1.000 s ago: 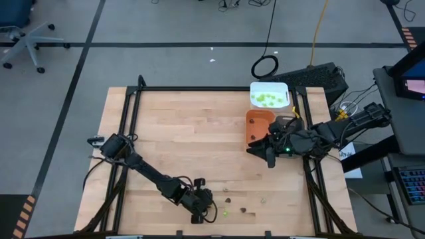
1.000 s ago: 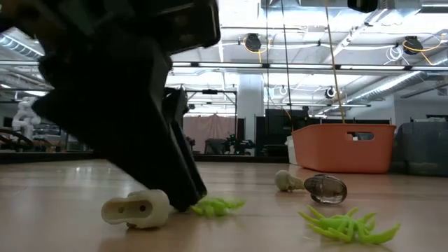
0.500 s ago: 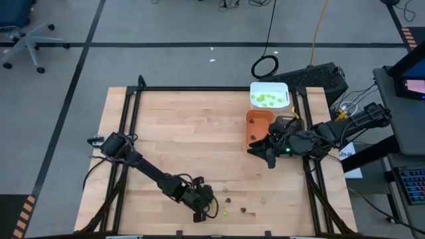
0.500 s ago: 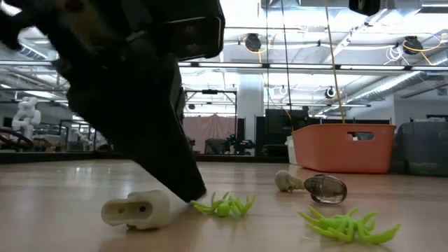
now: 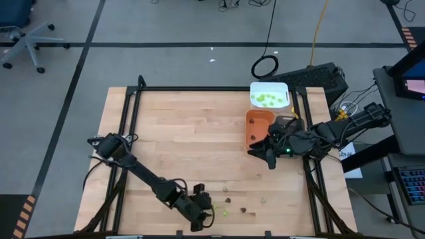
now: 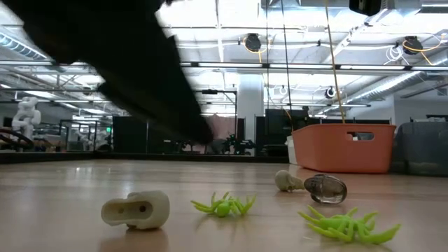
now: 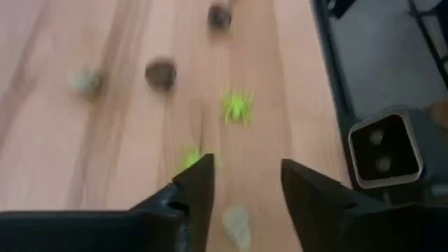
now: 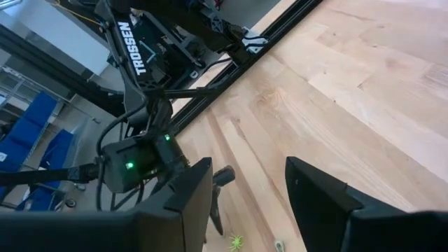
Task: Sort Halloween decoration
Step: Put the green spider toy into the white bin
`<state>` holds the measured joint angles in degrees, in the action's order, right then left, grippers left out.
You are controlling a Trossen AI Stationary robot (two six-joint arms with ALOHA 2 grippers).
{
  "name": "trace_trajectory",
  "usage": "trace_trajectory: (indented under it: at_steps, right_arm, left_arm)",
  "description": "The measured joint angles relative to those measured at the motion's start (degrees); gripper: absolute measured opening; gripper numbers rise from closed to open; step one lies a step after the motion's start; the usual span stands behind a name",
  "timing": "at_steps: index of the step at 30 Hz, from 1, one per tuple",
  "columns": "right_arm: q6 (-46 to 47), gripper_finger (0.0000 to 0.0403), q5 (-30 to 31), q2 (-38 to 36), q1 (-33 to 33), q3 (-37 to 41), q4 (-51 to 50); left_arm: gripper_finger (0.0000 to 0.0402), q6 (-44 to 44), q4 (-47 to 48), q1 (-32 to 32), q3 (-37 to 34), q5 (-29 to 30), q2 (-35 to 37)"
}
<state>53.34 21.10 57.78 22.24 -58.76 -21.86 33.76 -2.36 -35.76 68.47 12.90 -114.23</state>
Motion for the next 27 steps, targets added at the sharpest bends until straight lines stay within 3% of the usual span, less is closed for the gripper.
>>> trace_trajectory:
  at_steps: [3, 6, 17, 21, 27]
  right_arm:
    - [0.3, 0.0167, 0.0, 0.0, 0.0, 0.0, -0.27]
    - [0.85, 0.0167, -0.15, 0.0, 0.0, 0.0, -0.58]
    - [0.99, 0.0167, -0.31, 0.0, 0.0, 0.0, -1.41]
    - [0.9, 0.0167, -0.39, 0.0, 0.0, 0.0, -1.74]
    - [0.88, 0.0167, -0.42, 0.0, 0.0, 0.0, -2.0]
  left_arm:
    - [0.0195, -1.63, -0.72, -0.16, 0.07, 4.03, -0.16]
    - [0.0202, -3.02, 0.18, 0.28, 0.05, 6.75, -1.12]
    - [0.0201, -8.68, -4.0, 3.02, 0.23, 0.3, -5.62]
    - [0.0172, -8.81, -3.58, 3.36, 0.2, -1.14, -6.25]
    - [0.0094, -8.71, -3.39, 3.81, 0.2, -1.28, -6.38]
